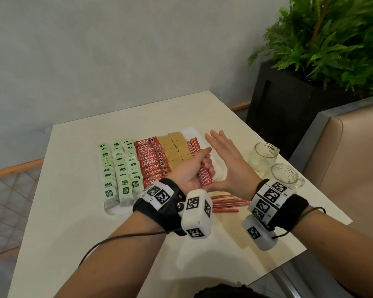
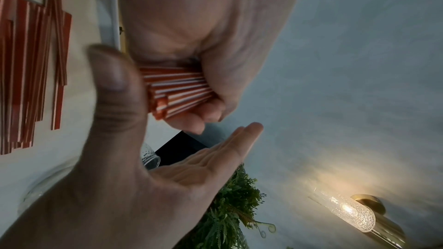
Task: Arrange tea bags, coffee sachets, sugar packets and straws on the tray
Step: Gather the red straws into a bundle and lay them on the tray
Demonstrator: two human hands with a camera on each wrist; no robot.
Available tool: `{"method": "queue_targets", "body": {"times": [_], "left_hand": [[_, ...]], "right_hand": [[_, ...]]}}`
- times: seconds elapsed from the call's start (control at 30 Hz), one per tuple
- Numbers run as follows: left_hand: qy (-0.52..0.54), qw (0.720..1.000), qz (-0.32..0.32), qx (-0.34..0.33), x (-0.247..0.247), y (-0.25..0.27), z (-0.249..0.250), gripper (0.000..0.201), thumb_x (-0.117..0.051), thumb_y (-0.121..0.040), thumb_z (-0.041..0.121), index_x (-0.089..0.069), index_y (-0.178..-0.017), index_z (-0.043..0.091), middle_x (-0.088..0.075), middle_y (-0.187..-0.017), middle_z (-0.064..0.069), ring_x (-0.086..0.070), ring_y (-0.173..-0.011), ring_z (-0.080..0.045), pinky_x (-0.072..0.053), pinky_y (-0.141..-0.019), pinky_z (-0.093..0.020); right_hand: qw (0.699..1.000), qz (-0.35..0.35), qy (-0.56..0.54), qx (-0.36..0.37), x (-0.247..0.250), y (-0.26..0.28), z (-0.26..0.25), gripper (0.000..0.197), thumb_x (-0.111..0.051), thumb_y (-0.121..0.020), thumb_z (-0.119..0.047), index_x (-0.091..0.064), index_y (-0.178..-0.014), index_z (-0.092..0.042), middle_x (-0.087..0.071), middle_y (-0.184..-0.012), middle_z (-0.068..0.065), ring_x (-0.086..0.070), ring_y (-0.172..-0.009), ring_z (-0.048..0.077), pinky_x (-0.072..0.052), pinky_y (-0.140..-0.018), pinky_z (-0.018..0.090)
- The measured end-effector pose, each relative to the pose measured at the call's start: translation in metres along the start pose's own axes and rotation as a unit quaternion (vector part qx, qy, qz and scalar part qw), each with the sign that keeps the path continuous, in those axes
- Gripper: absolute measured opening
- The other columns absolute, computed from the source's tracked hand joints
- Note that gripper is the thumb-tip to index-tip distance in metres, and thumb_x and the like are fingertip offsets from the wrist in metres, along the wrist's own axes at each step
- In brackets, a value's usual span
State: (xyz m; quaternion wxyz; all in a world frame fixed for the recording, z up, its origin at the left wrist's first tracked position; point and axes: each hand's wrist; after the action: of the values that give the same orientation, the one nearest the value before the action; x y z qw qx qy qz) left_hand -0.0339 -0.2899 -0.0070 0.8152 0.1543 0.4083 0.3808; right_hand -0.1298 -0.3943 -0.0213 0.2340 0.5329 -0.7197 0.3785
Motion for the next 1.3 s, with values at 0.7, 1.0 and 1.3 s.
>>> {"method": "queue_targets", "body": {"times": [0.7,1.0,1.3], "left_hand": [[-0.281,0.949,-0.122,0.082,0.012,0.012,-0.011,0.032,-0.055,-0.098,0.021,-0.042,-0.068,0.020,-0.032,-0.046,0.010,-0.027,-0.035,-0.004,-0.025,-0.033,-0.015],[-0.304,0.943,-0.124,0.055,0.013,0.011,-0.013,0.035,-0.055,-0.098,0.018,-0.041,-0.066,0.020,-0.032,-0.047,0.008,-0.027,-0.036,-0.004,-0.026,-0.034,-0.016],[-0.361,0.925,-0.115,0.004,0.019,-0.003,-0.015,0.029,-0.050,-0.098,0.009,-0.050,-0.069,0.016,-0.038,-0.054,0.003,-0.038,-0.046,-0.010,-0.042,-0.049,-0.025]], "right_hand": [[0.965,-0.005,-0.216,-0.146,0.032,-0.018,-0.003,0.062,-0.046,-0.091,-0.051,-0.040,-0.147,-0.024,-0.041,-0.151,-0.009,-0.035,-0.136,-0.002,-0.027,-0.114,0.021],[0.922,-0.010,-0.342,-0.183,0.015,-0.017,0.001,0.039,-0.037,-0.103,-0.029,-0.051,-0.136,-0.016,-0.064,-0.126,0.001,-0.060,-0.116,0.008,-0.050,-0.092,0.017],[0.914,-0.101,-0.301,-0.253,0.006,-0.028,0.000,0.032,-0.053,-0.098,-0.025,-0.063,-0.121,-0.005,-0.066,-0.121,0.014,-0.061,-0.112,0.022,-0.045,-0.102,0.033]]}}
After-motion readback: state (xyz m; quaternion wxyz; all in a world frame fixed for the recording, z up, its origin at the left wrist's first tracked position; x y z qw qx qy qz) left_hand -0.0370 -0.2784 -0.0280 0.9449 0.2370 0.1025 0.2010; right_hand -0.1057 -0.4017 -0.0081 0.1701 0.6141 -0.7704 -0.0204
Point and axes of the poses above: each hand's wrist, its own y-axis away from the middle knuckle, its own x-axis out of the back of the hand, z = x × y
